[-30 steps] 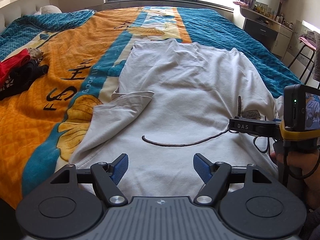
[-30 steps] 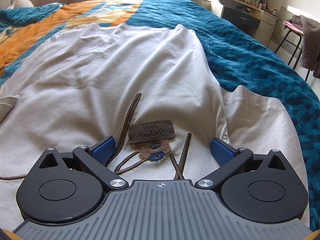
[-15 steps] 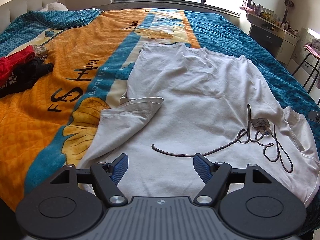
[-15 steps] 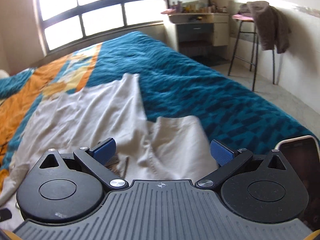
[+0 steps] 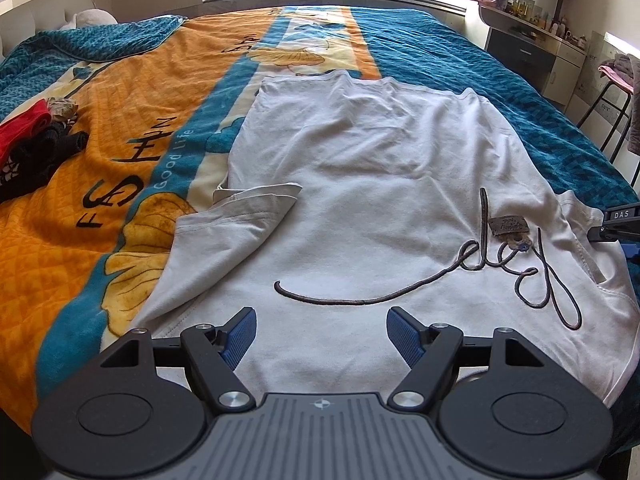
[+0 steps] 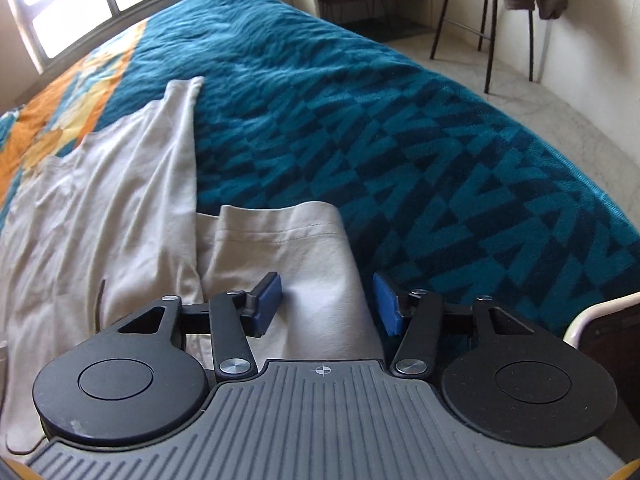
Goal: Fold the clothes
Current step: 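Grasp the sweatshirt hem edge with the right gripper, pull it straight, release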
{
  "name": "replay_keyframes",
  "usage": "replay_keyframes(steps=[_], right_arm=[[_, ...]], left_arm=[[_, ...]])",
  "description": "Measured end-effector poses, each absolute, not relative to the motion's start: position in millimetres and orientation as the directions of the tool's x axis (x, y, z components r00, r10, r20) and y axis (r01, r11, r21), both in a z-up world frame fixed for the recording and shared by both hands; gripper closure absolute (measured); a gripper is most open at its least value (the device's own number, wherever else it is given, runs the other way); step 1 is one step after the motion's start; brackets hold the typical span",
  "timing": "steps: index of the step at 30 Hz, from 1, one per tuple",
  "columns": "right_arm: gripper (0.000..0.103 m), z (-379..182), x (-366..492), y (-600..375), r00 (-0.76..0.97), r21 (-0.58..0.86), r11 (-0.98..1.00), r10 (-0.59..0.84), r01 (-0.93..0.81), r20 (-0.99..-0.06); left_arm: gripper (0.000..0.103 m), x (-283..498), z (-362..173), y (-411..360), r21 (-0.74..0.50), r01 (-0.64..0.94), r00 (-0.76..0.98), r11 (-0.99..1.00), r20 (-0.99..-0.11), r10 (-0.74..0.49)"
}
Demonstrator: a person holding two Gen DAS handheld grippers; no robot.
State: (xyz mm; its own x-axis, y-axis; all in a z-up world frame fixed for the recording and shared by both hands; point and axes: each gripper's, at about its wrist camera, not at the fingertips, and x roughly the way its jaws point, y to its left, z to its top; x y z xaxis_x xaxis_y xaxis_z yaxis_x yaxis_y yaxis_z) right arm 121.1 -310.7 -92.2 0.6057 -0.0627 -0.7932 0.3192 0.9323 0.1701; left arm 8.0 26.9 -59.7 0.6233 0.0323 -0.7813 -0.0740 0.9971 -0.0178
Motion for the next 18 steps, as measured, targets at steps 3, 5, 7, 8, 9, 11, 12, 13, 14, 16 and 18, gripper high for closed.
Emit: replay_keyframes(steps=[3,5,7,8,9,11,12,13,14,16,18], right_arm=[[0.101,-90,118,-307,0.633,0.214,0.932,-0.020,0.292,-0.774],[0.101,-84,110,-300,0.669,0.176,0.942,-0.065,0.286,-0.741],[0.102,-74,96,-298,0.697,0.106,0.935,-0.172,0.337,-0.696],[0.102,-69,89,-297,0.708,0.071,0.928,-0.227,0.365,-0.669],[0.102,-64,82,-296,0.716,0.038,0.918,-0.281,0.394,-0.640],[0.102,-62,74,-292,0.703,-0.036,0.904,-0.355,0.426,-0.616],[0.102,-61,70,-289,0.695,-0.072,0.895,-0.391,0.440,-0.603],[0.101,-64,71,-286,0.676,-0.120,0.888,-0.420,0.444,-0.606],[0.098,-67,73,-282,0.655,-0.168,0.879,-0.448,0.445,-0.609],[0.069,-68,71,-278,0.629,-0.224,0.866,-0.482,0.446,-0.610],[0.063,-61,61,-276,0.649,-0.215,0.864,-0.487,0.455,-0.585]], left_arm=[[0.030,8,-61,24,-0.014,-0.068,0.619,0.998,-0.785,0.031],[0.030,7,-60,23,-0.013,-0.065,0.621,0.998,-0.783,0.030],[0.030,6,-59,24,-0.012,-0.070,0.625,0.997,-0.780,0.034],[0.030,6,-59,25,-0.012,-0.073,0.627,0.997,-0.778,0.037],[0.030,6,-59,26,-0.011,-0.077,0.629,0.997,-0.777,0.040],[0.030,7,-61,27,-0.011,-0.080,0.625,0.997,-0.779,0.042],[0.030,7,-62,27,-0.012,-0.082,0.622,0.997,-0.782,0.042],[0.030,7,-63,28,-0.015,-0.082,0.620,0.997,-0.784,0.040],[0.030,6,-63,28,-0.018,-0.080,0.621,0.997,-0.783,0.036],[0.030,3,-62,30,-0.022,-0.078,0.627,0.997,-0.778,0.032],[0.030,0,-61,34,-0.019,-0.085,0.632,0.996,-0.774,0.039]])
